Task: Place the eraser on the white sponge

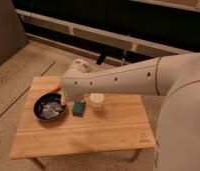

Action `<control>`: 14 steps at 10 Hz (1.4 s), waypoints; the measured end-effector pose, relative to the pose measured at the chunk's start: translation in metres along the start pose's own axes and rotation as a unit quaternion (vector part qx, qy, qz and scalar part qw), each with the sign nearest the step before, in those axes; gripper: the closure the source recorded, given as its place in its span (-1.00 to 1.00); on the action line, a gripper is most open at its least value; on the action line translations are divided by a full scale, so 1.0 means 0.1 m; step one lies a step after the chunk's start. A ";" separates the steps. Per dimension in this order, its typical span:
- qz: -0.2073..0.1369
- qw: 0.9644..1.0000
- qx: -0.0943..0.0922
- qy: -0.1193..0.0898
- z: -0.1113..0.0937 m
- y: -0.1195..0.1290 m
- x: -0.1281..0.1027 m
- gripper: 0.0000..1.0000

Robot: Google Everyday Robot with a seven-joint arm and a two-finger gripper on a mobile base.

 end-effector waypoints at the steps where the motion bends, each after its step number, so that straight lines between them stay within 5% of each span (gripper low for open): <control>1: -0.005 1.000 0.010 -0.003 0.03 -0.05 -0.07 -0.30; 4: -0.003 1.000 0.009 -0.013 0.18 -0.30 -0.29 -0.30; 10: -0.011 0.998 -0.062 -0.028 0.48 -0.37 -0.71 -0.30; 14: -0.005 0.998 -0.064 -0.021 0.55 -0.50 -0.79 -0.30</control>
